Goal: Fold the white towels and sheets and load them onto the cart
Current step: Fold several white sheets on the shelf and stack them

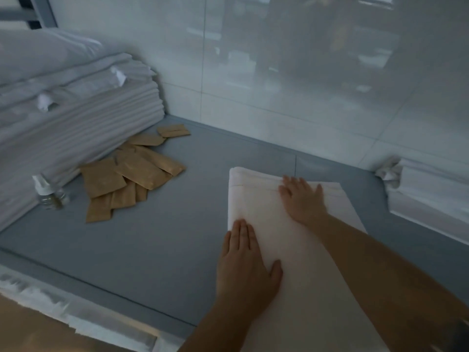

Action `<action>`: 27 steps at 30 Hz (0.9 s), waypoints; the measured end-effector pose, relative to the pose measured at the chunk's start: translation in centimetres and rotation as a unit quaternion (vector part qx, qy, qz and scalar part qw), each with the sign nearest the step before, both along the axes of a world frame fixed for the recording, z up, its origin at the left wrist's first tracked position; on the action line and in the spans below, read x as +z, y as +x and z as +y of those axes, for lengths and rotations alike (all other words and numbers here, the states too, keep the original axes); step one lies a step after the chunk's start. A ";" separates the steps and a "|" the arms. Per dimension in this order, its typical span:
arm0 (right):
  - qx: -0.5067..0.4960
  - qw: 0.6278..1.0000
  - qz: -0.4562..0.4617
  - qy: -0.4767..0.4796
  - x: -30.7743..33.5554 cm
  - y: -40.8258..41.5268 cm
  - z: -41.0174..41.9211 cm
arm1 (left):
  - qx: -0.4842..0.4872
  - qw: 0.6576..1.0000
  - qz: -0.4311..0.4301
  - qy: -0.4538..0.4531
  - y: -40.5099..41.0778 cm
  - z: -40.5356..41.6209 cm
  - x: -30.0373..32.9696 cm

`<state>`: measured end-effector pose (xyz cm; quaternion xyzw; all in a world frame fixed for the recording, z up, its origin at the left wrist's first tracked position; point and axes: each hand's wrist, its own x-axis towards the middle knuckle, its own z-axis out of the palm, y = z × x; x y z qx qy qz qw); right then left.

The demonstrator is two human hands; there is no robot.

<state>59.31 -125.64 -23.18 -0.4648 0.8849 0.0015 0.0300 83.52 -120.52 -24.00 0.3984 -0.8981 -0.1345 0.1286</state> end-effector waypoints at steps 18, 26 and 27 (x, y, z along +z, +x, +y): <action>-0.097 0.994 0.051 -0.023 1.7 3.1 13.7 | 0.093 0.995 0.021 0.034 -1.1 4.6 1.4; -0.175 0.984 0.006 0.010 -0.2 11.1 19.1 | -0.002 0.995 0.051 0.085 -1.9 12.7 3.2; -0.155 0.988 0.013 0.012 -0.2 11.1 19.3 | -0.031 0.997 0.010 0.065 -1.9 12.3 3.2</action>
